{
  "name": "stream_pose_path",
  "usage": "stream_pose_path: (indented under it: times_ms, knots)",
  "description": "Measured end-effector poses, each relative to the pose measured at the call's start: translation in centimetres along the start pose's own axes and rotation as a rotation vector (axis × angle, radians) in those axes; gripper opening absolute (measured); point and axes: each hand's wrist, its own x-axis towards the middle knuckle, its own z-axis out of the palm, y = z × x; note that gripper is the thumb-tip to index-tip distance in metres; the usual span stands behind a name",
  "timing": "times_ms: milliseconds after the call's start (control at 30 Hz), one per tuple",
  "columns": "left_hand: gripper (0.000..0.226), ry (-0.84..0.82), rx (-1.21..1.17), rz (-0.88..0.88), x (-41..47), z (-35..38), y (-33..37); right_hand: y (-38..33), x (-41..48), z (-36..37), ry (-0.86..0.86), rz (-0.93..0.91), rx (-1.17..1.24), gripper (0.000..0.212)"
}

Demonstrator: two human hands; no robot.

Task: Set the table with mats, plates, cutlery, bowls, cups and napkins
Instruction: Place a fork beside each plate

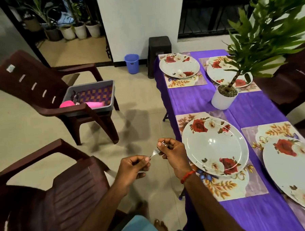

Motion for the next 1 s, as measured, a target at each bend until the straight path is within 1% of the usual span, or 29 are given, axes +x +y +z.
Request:
stream_pose_path:
  times_ms: [233,367,500,633,700,867,1000]
  knots:
    - [0.011,-0.097,0.052,0.011,6.4,2.7,3.6,-1.3,5.9,-1.8,0.136,-0.028,-0.025,0.016]
    - [0.01,-0.171,0.097,0.02,11.8,3.2,6.0,-2.4,10.4,-1.6,0.223,-0.027,-0.027,0.018]
    - [0.01,-0.24,0.185,0.031,16.7,3.4,8.4,-3.9,14.3,-1.4,0.294,-0.029,-0.041,0.018]
    - [0.009,-0.304,0.216,0.048,20.3,3.7,10.0,-5.2,16.8,-1.1,0.336,-0.028,-0.037,0.018]
    - [0.008,-0.335,0.211,0.029,22.0,4.1,10.3,-5.4,17.9,-1.2,0.359,-0.023,-0.038,0.017]
    - [0.005,-0.383,0.204,-0.004,24.8,5.8,10.3,-5.4,18.6,-2.7,0.385,0.052,0.017,0.028]
    - [0.009,-0.429,0.202,-0.019,25.7,8.1,10.3,-5.9,18.6,-4.9,0.42,0.061,0.059,0.038]
